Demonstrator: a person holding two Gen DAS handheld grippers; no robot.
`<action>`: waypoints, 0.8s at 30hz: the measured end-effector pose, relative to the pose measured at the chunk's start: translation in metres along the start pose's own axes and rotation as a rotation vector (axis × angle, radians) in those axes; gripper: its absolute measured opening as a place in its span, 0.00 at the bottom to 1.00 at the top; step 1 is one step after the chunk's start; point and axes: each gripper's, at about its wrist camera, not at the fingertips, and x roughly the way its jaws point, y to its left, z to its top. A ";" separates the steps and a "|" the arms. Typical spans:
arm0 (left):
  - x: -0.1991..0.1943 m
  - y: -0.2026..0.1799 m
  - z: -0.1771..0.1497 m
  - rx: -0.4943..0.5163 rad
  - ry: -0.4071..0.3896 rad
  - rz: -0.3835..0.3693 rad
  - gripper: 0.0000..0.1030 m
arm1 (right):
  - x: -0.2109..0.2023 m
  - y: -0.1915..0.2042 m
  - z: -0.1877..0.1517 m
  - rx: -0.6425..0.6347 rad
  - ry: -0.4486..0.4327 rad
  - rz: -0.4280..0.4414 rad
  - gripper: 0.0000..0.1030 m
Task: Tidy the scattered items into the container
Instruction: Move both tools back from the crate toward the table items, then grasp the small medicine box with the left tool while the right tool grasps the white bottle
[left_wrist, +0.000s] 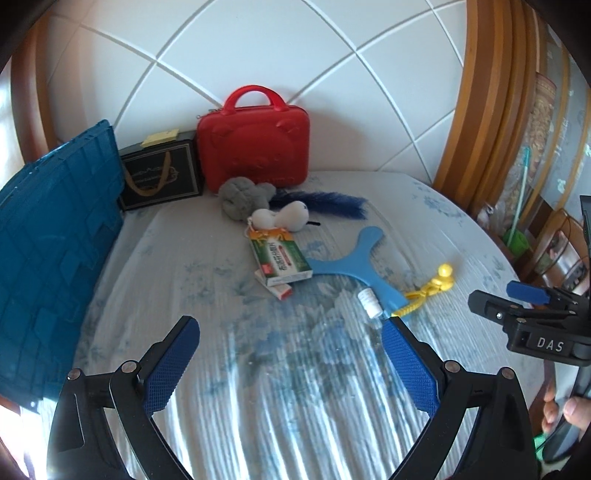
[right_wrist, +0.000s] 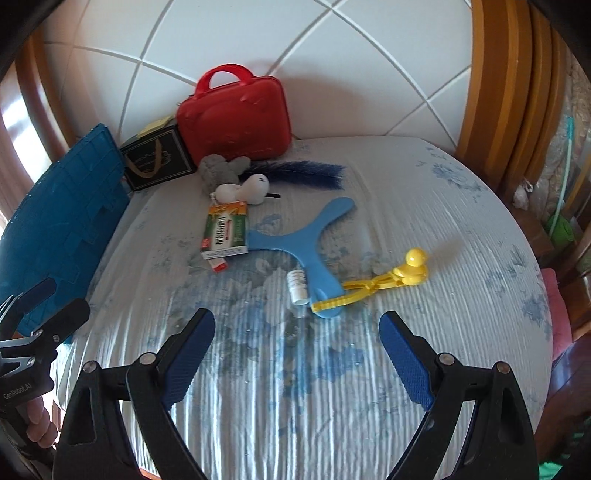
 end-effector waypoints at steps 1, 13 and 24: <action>0.010 -0.006 0.000 0.002 0.017 0.004 0.97 | 0.008 -0.011 -0.001 0.015 0.015 -0.013 0.89; 0.129 0.024 -0.020 -0.077 0.225 0.116 0.97 | 0.105 -0.084 -0.017 0.129 0.196 -0.080 0.89; 0.204 0.044 -0.018 -0.143 0.320 0.105 0.86 | 0.146 -0.035 0.001 0.025 0.208 -0.033 0.92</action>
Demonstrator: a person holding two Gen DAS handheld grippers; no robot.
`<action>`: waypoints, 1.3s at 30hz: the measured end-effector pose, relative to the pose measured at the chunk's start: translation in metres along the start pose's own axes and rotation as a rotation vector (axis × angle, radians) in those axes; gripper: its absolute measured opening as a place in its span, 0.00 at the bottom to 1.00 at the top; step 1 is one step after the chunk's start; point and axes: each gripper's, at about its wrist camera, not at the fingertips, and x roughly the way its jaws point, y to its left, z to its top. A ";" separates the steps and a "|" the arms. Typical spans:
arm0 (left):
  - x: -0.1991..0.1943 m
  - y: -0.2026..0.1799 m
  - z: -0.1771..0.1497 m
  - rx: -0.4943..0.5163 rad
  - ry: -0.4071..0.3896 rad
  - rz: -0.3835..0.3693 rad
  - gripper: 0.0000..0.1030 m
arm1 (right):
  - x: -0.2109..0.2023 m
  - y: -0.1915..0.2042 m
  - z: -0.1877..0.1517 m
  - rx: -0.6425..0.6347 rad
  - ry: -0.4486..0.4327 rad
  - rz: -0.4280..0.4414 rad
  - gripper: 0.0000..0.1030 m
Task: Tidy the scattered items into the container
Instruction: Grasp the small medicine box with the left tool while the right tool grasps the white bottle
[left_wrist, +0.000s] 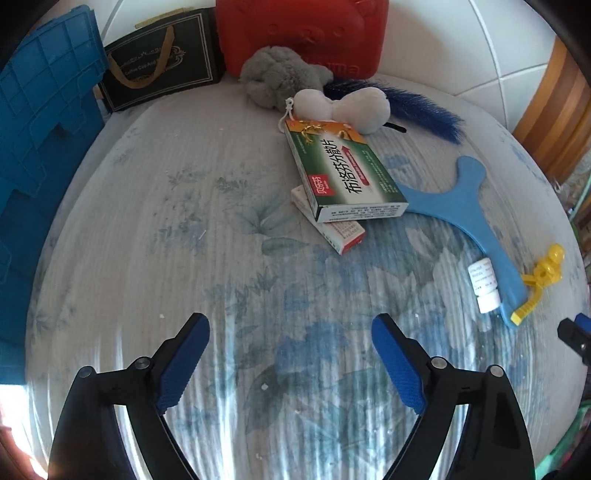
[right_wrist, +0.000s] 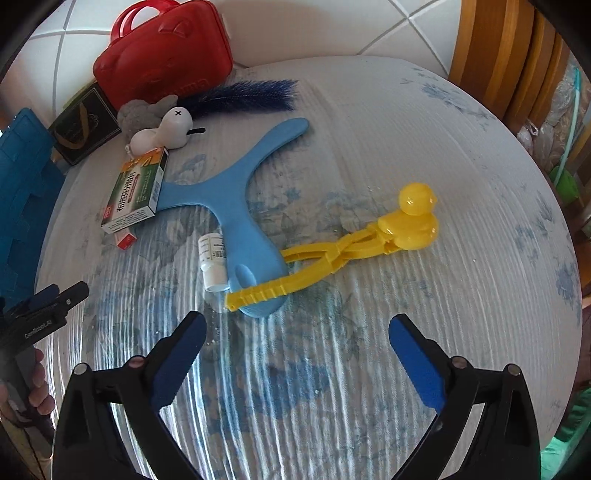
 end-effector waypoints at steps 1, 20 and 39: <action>0.004 -0.002 0.005 -0.006 -0.002 -0.009 0.86 | 0.003 0.007 0.003 -0.018 0.003 0.003 0.89; 0.066 -0.022 0.039 0.021 0.014 0.004 0.28 | 0.071 0.070 0.033 -0.200 0.042 -0.035 0.65; 0.036 0.018 0.029 0.076 -0.052 0.028 0.63 | 0.081 0.059 0.018 -0.137 0.111 0.008 0.60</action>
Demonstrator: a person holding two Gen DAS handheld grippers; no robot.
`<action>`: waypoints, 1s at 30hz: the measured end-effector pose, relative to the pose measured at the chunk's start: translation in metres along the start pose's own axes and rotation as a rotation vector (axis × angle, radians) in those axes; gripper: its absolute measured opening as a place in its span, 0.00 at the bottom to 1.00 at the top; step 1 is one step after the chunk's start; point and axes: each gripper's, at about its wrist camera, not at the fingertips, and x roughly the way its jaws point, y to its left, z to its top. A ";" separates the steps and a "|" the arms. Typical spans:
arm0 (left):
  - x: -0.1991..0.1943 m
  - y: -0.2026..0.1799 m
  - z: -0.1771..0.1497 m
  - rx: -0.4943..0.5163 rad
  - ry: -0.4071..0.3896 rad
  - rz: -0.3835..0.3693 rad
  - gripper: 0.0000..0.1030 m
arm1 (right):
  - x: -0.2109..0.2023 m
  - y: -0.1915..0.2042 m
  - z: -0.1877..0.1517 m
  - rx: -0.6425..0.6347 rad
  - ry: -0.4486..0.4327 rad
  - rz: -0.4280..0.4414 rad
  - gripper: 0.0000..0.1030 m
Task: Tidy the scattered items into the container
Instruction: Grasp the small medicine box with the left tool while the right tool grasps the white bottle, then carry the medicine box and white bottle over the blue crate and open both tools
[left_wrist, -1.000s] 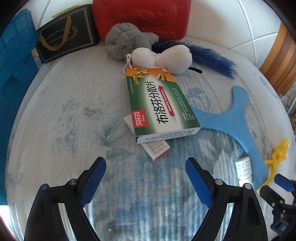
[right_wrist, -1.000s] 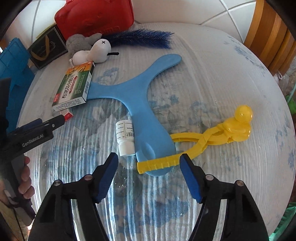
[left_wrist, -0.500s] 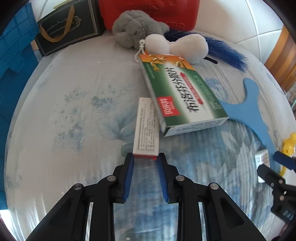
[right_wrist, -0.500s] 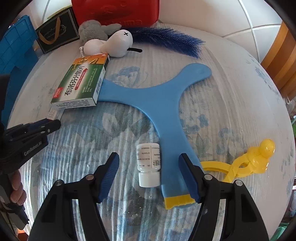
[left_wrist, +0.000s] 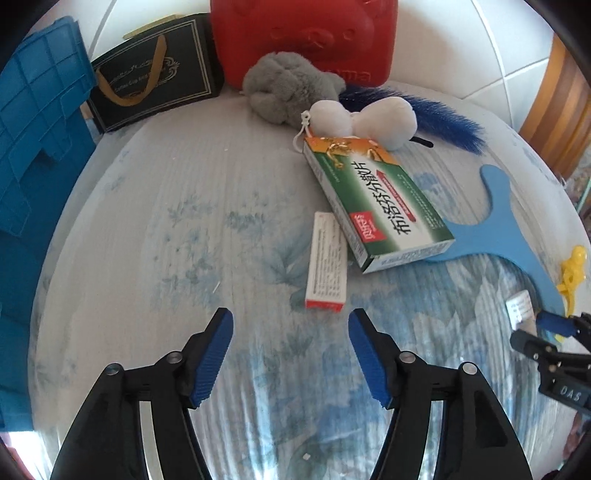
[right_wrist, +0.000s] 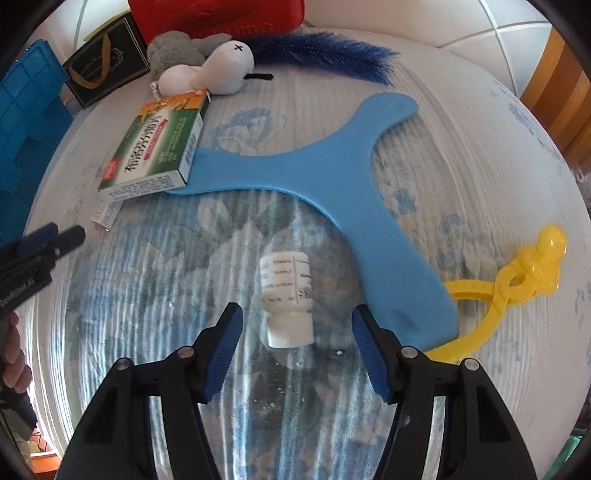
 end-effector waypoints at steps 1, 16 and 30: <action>0.006 -0.003 0.004 0.005 0.004 0.002 0.63 | 0.001 -0.002 -0.001 0.005 -0.002 0.002 0.59; 0.038 -0.021 0.020 0.017 0.022 0.001 0.47 | 0.005 0.008 0.010 0.036 -0.033 0.025 0.76; -0.020 -0.002 -0.032 -0.019 0.009 -0.071 0.26 | -0.028 0.020 -0.022 0.013 -0.091 -0.019 0.27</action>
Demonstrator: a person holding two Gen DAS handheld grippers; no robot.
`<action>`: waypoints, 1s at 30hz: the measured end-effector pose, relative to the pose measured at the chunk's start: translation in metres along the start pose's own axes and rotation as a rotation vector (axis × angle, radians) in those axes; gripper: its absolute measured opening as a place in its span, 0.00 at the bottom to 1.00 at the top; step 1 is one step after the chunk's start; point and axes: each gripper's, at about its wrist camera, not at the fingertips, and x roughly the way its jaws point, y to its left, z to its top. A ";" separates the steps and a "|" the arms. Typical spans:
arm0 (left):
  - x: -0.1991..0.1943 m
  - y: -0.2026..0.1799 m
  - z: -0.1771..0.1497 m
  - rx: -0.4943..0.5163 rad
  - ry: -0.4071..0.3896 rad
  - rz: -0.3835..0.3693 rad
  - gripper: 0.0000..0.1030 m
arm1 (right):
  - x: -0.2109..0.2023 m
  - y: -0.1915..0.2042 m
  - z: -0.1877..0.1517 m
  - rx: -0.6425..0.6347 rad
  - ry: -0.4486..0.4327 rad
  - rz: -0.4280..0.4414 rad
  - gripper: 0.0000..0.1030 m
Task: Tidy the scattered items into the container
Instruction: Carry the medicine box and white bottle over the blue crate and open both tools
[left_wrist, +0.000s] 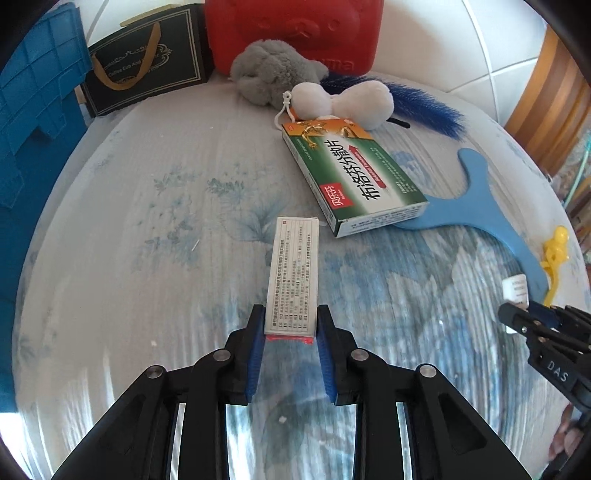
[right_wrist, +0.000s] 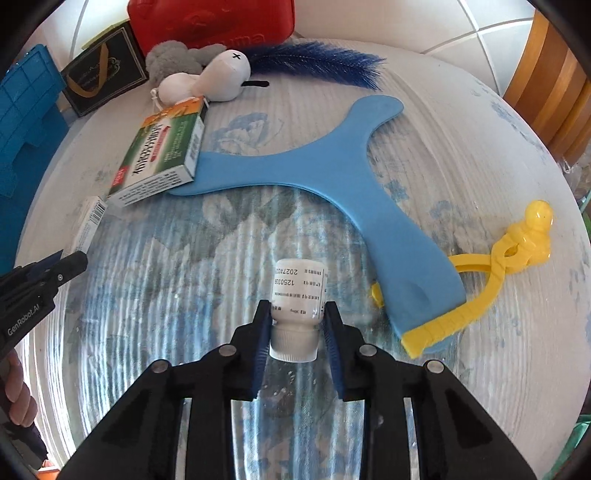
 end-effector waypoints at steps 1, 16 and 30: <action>-0.008 0.001 -0.003 0.001 -0.012 0.000 0.26 | -0.007 0.003 -0.002 -0.010 -0.014 0.009 0.27; -0.192 0.092 0.006 -0.058 -0.344 0.126 0.26 | -0.158 0.170 0.046 -0.307 -0.342 0.202 0.27; -0.345 0.292 -0.005 -0.225 -0.512 0.347 0.27 | -0.287 0.455 0.080 -0.602 -0.564 0.492 0.27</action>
